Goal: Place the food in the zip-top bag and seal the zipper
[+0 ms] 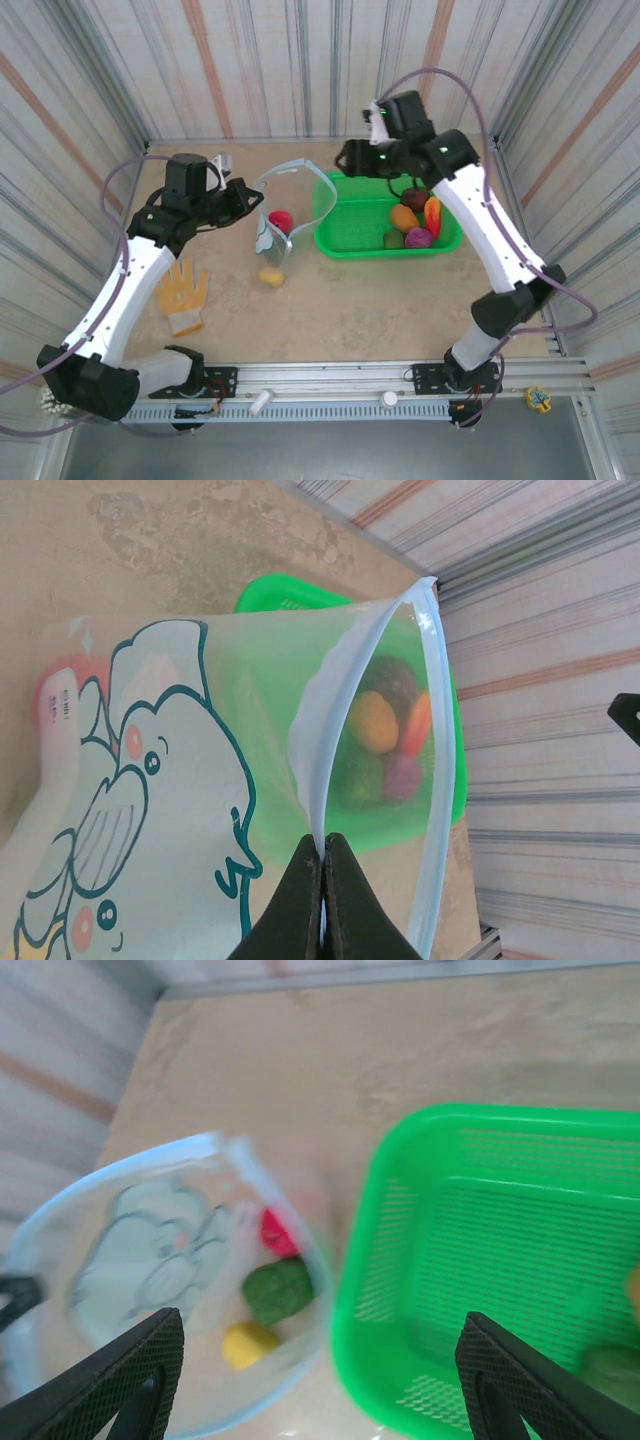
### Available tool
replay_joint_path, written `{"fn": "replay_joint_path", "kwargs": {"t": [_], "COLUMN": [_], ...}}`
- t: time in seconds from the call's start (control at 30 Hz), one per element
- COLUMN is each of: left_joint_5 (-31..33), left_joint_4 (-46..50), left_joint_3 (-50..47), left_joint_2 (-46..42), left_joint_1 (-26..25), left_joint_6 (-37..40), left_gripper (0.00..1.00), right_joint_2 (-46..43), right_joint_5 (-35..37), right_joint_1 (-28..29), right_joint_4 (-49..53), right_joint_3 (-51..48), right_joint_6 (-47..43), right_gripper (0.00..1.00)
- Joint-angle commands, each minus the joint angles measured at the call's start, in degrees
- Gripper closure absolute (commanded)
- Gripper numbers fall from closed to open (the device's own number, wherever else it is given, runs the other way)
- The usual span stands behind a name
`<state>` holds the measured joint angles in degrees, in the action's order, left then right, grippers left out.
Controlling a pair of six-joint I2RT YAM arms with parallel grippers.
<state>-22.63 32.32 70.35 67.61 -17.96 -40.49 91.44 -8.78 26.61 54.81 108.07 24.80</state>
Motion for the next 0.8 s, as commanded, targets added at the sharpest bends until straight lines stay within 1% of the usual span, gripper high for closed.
{"fn": "replay_joint_path", "kwargs": {"t": [0.0,0.07,0.13,0.23,0.33,0.5,0.77], "left_joint_5": [0.31,0.71,1.16,1.62,1.71,2.59,1.45], "left_joint_4": [1.58,2.26,2.48,2.67,2.68,2.63,1.87], "left_joint_3": [-0.58,-0.39,-0.33,-0.13,0.13,0.05,0.22], "left_joint_2": [-1.64,-1.90,-2.32,-2.71,-2.68,-2.14,-1.87], "left_joint_1": [0.12,0.20,0.19,0.15,0.20,0.22,0.20], "left_joint_6": [3.04,3.88,4.41,5.23,5.83,5.97,5.28], "left_gripper": [1.00,1.00,1.00,1.00,1.00,1.00,1.00], "right_joint_2": [-3.13,-4.30,-4.51,-2.90,0.01,3.98,11.57], "right_joint_5": [1.59,2.70,3.88,8.77,12.01,14.58,16.99], "right_joint_1": [-4.16,-6.64,-8.43,-8.86,-9.60,-11.34,-12.28], "right_joint_4": [-1.25,-1.19,-1.12,-0.69,-0.51,-2.85,-2.13], "right_joint_3": [-8.23,-12.29,-16.08,-20.53,-23.24,-26.40,-27.07], "right_joint_6": [-0.90,-1.09,-0.82,-0.65,-0.63,-0.29,-0.82], "right_gripper": [0.25,0.24,0.20,0.18,0.16,0.09,0.08]}}
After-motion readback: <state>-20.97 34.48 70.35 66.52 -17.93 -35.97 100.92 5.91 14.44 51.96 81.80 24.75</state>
